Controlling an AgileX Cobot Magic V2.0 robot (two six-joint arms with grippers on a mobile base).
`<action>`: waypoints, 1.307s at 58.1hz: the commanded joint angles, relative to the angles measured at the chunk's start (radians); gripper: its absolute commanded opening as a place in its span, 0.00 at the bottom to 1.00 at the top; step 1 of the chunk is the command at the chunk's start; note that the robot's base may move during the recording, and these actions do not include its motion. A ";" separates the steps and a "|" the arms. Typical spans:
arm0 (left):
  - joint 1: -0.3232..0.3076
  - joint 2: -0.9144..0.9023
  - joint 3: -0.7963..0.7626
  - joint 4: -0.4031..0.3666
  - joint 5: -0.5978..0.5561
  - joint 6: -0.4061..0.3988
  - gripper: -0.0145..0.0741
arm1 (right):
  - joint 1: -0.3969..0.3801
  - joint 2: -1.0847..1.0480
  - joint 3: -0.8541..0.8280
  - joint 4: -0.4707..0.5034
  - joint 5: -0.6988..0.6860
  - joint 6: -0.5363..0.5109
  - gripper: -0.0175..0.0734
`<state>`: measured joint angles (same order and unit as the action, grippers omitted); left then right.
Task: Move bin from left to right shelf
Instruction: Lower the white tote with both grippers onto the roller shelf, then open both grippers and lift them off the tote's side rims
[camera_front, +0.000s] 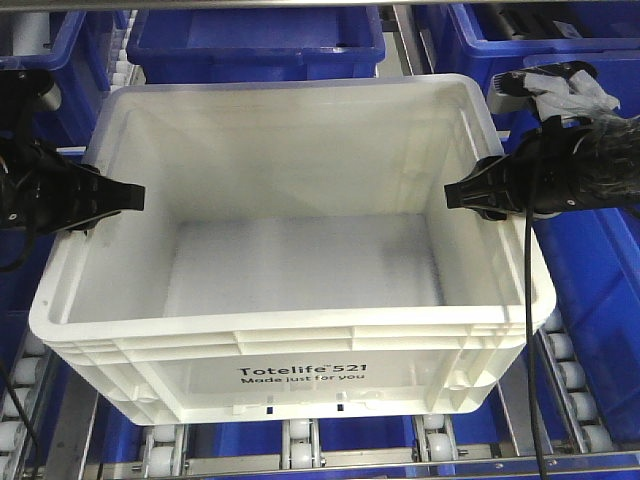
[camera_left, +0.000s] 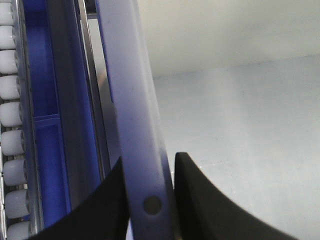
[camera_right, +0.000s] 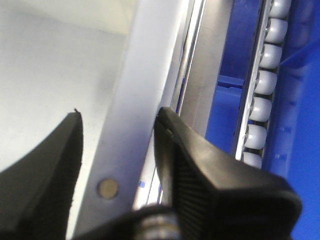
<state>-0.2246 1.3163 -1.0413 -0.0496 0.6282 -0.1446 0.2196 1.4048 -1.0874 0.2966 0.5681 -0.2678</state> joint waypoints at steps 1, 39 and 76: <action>-0.005 -0.028 -0.037 0.000 -0.111 0.028 0.28 | -0.001 -0.038 -0.042 0.024 -0.119 -0.032 0.34; -0.005 -0.029 -0.037 0.027 -0.127 0.028 0.56 | -0.001 -0.038 -0.042 -0.036 -0.122 -0.032 0.84; -0.005 -0.116 -0.041 0.028 -0.136 0.028 0.56 | -0.001 -0.116 -0.042 0.005 -0.164 -0.031 0.84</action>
<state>-0.2255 1.2338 -1.0435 -0.0186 0.5459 -0.1166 0.2196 1.3408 -1.0939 0.2709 0.4714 -0.2865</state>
